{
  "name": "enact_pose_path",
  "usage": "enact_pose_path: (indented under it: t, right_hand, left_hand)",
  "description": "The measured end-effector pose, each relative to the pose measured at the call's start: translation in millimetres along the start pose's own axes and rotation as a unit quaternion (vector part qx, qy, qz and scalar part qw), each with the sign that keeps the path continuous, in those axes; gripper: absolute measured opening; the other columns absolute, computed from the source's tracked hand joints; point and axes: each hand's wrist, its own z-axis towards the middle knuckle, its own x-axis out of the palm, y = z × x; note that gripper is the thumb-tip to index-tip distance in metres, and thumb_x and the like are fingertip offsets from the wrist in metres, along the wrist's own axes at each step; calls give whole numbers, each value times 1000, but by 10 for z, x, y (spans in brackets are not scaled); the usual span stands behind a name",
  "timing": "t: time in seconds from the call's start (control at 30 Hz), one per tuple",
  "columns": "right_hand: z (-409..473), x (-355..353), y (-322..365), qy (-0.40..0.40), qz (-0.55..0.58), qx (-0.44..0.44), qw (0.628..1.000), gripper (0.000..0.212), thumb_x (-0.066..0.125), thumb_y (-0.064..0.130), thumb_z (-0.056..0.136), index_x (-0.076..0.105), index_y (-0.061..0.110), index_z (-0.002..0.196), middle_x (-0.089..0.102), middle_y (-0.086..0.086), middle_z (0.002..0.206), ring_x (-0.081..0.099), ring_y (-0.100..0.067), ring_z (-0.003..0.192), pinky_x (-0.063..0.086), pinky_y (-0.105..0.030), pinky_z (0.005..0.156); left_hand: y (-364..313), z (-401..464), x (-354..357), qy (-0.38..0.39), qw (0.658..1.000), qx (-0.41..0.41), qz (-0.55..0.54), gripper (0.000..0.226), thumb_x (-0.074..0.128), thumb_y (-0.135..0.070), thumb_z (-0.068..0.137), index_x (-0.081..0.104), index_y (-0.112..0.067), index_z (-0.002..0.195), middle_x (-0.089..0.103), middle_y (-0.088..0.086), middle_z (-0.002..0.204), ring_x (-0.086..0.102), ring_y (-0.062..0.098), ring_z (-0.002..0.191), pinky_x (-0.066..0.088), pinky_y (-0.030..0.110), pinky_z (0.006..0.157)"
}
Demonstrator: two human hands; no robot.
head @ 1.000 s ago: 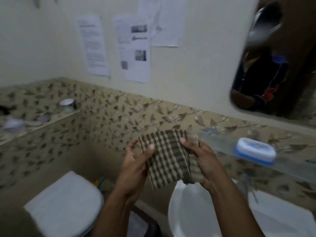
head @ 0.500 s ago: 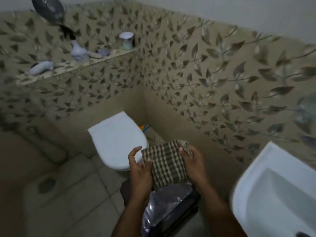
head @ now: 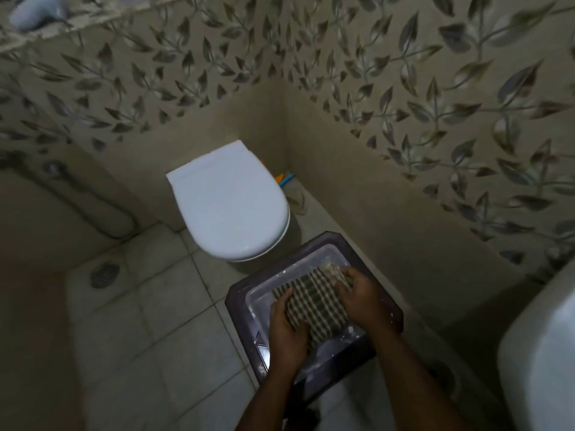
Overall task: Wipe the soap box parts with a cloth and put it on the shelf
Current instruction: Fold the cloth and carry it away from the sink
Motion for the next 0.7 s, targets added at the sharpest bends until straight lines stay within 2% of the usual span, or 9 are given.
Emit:
enact_pose_path:
  t: [0.03,0.07,0.13,0.2,0.27,0.33,0.47,0.6,0.7]
  right_hand:
    - [20,70,-69,-9,-4,1,1000,23,58,11,95,64,12,117,68,-6,110,64,-24,105,46,-26,84]
    - [31,133,-132,-13,-9,1,1000,23,59,11,94,64,14,116,69,-5,108,65,-24,103,50,-30,84]
    - [59,230,-241,-15,-22,-11,1000,26,60,12,93,61,20,117,69,-1,108,65,-21,101,54,-37,85]
    - [90,301,-333,-22,-37,-29,999,32,61,13,92,57,26,121,69,0,111,65,-19,100,55,-36,83]
    - [129,338,-410,-36,-41,-37,998,39,61,12,92,54,27,128,67,0,116,63,-19,103,52,-32,82]
    - [171,352,-494,-35,-33,-34,998,43,61,10,92,53,26,131,66,-1,121,62,-19,107,53,-35,87]
    - [214,393,-606,-20,-14,-29,999,43,60,11,92,53,28,131,67,-1,119,64,-20,108,55,-41,90]
    - [263,452,-670,-30,-20,-35,999,42,62,15,93,52,24,132,66,-2,117,64,-19,106,55,-38,90]
    - [326,435,-687,-30,-32,-39,998,41,65,12,90,54,19,128,68,-6,108,65,-25,96,53,-36,84]
  left_hand:
    - [122,27,12,1,1000,-6,3,67,57,-11,67,48,-34,129,51,-21,132,44,-18,123,34,37,115]
    - [295,55,28,3,1000,-15,1,71,54,-4,65,49,-32,129,51,-19,132,45,-17,122,35,40,116]
    - [519,122,58,13,999,-30,2,76,52,3,64,51,-31,132,53,-11,137,49,4,129,38,49,114]
    - [692,191,83,30,998,-57,26,76,55,5,67,51,-30,135,53,-2,140,50,20,130,42,49,111]
    - [620,196,82,50,995,-72,50,77,54,12,69,48,-27,134,51,0,135,49,21,128,42,46,111]
    - [638,192,78,60,993,-75,62,79,50,17,65,48,-31,128,46,-1,130,47,20,127,41,46,113]
    - [844,211,49,52,994,-75,58,81,47,9,60,52,-38,126,46,-10,130,48,18,128,41,44,113]
    - [657,195,45,63,991,-68,101,74,55,6,64,50,-17,134,44,0,128,46,16,121,39,28,109]
    - [567,201,70,66,986,-69,134,62,59,6,77,50,-9,137,44,6,128,52,11,110,39,2,86]
